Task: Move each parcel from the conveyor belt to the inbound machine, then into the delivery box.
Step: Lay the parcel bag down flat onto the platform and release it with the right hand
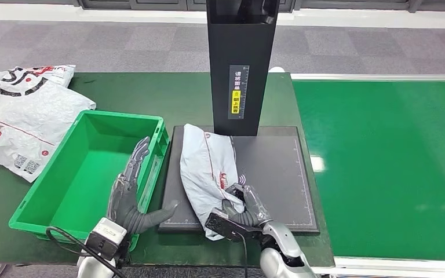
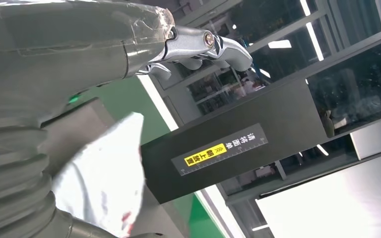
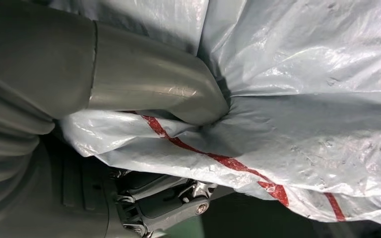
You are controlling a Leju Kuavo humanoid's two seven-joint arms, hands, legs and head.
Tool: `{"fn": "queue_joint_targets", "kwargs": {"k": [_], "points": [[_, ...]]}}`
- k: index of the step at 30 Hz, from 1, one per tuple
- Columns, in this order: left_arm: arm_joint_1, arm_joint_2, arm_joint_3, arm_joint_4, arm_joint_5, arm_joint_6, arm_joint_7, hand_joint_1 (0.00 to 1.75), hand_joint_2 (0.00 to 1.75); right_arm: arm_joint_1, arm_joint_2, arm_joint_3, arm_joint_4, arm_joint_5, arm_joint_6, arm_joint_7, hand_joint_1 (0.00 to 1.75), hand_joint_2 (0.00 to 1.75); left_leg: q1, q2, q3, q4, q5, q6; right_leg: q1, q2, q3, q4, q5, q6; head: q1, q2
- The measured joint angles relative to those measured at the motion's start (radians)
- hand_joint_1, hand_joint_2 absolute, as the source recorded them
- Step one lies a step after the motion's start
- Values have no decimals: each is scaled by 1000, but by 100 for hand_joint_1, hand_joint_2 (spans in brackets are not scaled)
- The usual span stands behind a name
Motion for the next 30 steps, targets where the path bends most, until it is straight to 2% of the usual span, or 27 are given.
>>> {"fn": "queue_joint_targets", "kwargs": {"k": [10, 30], "points": [[26, 11, 0, -10, 0, 12, -4, 0, 175, 18, -46, -8, -44, 9, -17, 28, 175, 175, -1, 0, 0, 0, 0, 0, 0, 0, 0, 0, 0, 0, 0, 0], [11, 11, -1, -12, 0, 13, 1, 0, 175, 43, -56, -23, -79, 20, -10, 20, 175, 175, -1, 0, 0, 0, 0, 0, 0, 0, -1, 0, 0, 0, 0, 0]]}}
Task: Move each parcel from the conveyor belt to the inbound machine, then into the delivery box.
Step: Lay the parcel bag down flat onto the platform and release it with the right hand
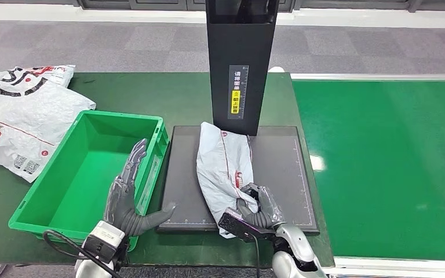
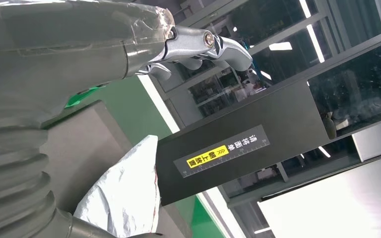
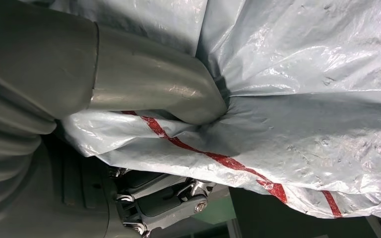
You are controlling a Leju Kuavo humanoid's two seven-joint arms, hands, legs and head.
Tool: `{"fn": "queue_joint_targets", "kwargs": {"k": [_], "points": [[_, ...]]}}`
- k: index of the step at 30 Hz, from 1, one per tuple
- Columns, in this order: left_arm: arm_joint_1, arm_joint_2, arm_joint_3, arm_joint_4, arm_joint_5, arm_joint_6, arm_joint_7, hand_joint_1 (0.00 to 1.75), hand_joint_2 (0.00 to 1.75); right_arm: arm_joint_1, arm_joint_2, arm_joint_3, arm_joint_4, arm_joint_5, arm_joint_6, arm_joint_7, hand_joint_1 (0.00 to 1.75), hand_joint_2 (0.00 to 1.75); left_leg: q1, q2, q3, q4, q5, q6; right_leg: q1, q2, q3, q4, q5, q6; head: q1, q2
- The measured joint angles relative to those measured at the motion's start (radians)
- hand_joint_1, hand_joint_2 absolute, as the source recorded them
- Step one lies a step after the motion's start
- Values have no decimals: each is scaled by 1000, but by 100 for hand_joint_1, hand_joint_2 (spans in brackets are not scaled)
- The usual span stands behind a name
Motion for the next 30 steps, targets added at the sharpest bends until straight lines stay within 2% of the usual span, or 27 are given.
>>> {"fn": "queue_joint_targets", "kwargs": {"k": [4, 5, 8, 9, 16, 30], "points": [[-1, 0, 0, 0, 0, 0, 0, 0, 175, -1, 1, 0, 0, 1, 14, -4, 175, 175, 0, 0, 0, 0, 0, 0, 0, 0, 0, 0, 0, 0, 0, 0], [0, 0, 0, 0, 0, 0, 0, 0, 175, -2, 2, 0, 0, 2, 19, -5, 139, 175, 0, 0, 0, 0, 0, 0, 0, 0, 0, 0, 0, 0, 0, 0], [0, 0, -2, 0, 0, 0, 0, 0, 175, -7, 8, 0, 2, 3, 32, -7, 9, 175, 0, 0, 0, 0, 0, 0, 0, 0, 0, 0, 0, 0, 0, 0], [1, -1, -3, 0, 0, 0, 0, 0, 175, -9, 11, 0, 3, 3, 34, -8, 0, 175, 0, 0, 0, 0, 0, 0, 0, 0, 0, 0, 0, 0, 0, 0], [3, -1, -7, -5, 0, 1, 2, 0, 175, -25, 18, 4, 16, -22, 52, -36, 0, 175, 0, 0, 0, 0, 0, 0, 0, 0, 0, 0, 0, 0, 0, 0], [4, -1, -7, -3, 0, 2, -1, 0, 175, -9, 20, 4, 1, -100, 17, -105, 0, 175, 0, 0, 0, 0, 0, 0, 0, 0, 0, 0, 0, 0, 0, 0]]}}
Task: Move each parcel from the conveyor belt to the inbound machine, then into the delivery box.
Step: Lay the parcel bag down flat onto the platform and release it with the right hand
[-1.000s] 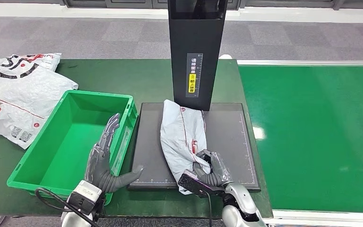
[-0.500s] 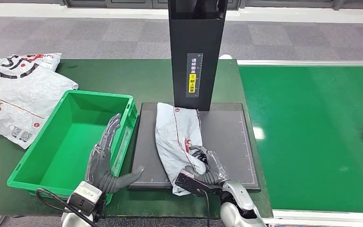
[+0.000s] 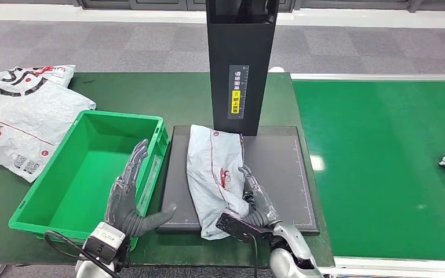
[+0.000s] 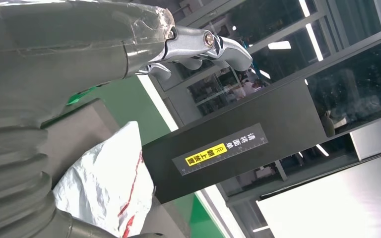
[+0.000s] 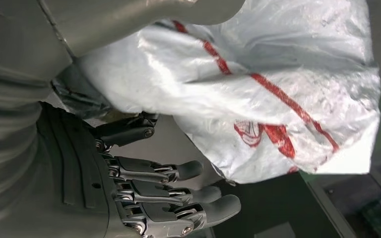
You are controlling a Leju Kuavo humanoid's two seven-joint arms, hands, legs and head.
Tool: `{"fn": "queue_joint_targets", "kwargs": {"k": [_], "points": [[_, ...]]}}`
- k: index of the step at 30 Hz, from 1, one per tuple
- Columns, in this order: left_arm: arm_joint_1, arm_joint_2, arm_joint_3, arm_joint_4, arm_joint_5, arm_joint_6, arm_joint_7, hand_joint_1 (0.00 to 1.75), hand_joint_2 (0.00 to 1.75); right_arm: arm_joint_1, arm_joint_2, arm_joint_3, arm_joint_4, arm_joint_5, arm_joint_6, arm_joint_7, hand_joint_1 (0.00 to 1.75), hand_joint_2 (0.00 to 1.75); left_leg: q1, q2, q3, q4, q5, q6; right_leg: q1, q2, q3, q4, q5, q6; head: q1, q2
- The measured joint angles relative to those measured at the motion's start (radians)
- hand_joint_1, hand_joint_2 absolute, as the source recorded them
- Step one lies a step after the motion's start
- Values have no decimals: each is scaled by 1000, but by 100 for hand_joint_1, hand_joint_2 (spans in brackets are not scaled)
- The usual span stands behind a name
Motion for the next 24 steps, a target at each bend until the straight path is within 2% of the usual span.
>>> {"fn": "queue_joint_targets", "kwargs": {"k": [5, 15, 24], "points": [[0, 0, 0, 3, 0, 0, -1, 0, 175, 6, 0, 0, -13, -19, -8, -19, 0, 175, 0, 0, 0, 0, 0, 0, 0, 0, 0, 0, 0, 0, 0, 0], [0, 0, 0, 6, 3, 0, -11, 0, 175, 59, -6, -14, -170, -180, 3, -153, 0, 175, 0, 0, 0, 0, 0, 0, 0, 0, 0, 0, 0, 0, 0, 0], [7, 0, 0, 4, 3, 4, -16, 0, 175, 91, -25, -33, -307, -191, 25, -166, 0, 175, 0, 0, 0, 0, 0, 0, 0, 0, 0, 0, 0, 0, 0, 0]]}}
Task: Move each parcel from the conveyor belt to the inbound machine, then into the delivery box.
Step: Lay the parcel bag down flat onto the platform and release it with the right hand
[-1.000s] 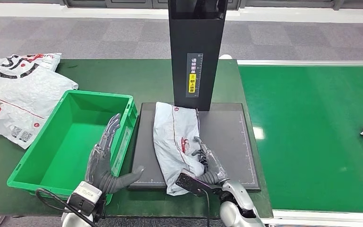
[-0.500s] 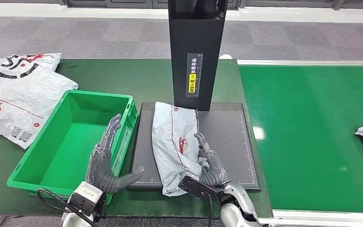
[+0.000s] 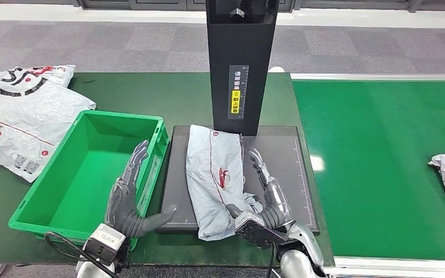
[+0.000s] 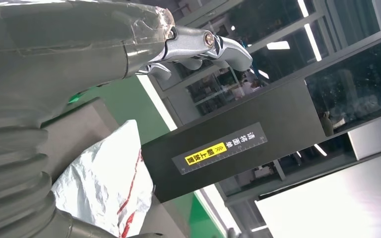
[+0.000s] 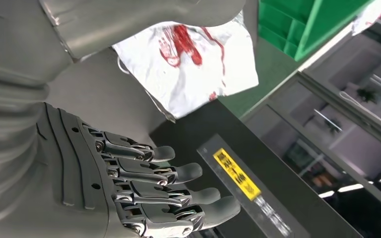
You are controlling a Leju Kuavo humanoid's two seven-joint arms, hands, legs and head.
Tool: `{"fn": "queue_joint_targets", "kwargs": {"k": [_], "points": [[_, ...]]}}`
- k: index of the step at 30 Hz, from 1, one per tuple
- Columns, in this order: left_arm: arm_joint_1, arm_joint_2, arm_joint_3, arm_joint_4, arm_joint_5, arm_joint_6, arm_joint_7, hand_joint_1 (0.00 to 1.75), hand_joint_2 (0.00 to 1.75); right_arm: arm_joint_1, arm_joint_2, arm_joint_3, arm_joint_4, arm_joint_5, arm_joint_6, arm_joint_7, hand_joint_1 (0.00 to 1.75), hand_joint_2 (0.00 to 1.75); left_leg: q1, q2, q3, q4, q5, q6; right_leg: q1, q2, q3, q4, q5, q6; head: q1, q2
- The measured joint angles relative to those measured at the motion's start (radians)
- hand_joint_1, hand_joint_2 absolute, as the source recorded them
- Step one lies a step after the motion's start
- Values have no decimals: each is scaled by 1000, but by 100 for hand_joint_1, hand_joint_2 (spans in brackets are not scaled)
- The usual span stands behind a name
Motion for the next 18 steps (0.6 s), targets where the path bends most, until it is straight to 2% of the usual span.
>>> {"fn": "queue_joint_targets", "kwargs": {"k": [7, 11, 15, 18], "points": [[32, 1, 0, -39, -2, 13, 0, 0, 175, 16, -39, -2, -108, 25, 17, 19, 0, 175, 0, 0, 0, 0, 0, 0, 0, 0, 0, 0, 0, 0, 0, 0], [44, 2, 1, -47, 19, 4, 2, 0, 175, 57, -49, -27, -183, -4, -82, -24, 0, 175, 0, -1, 0, 0, 0, 0, 0, -1, 0, 0, 0, 0, 0, 0], [47, 2, 1, -46, 95, -83, 28, 0, 175, 102, -50, -73, -267, -61, -221, -89, 0, 175, 0, -1, -1, 0, -1, 1, 0, -1, 0, 0, 0, 0, 0, 0], [46, 4, 1, -43, 103, -137, 55, 0, 175, 130, -50, -101, -302, -81, -257, -107, 0, 175, 0, 0, 0, 0, -1, 1, 0, -1, 0, 0, 0, 0, 0, 0]]}}
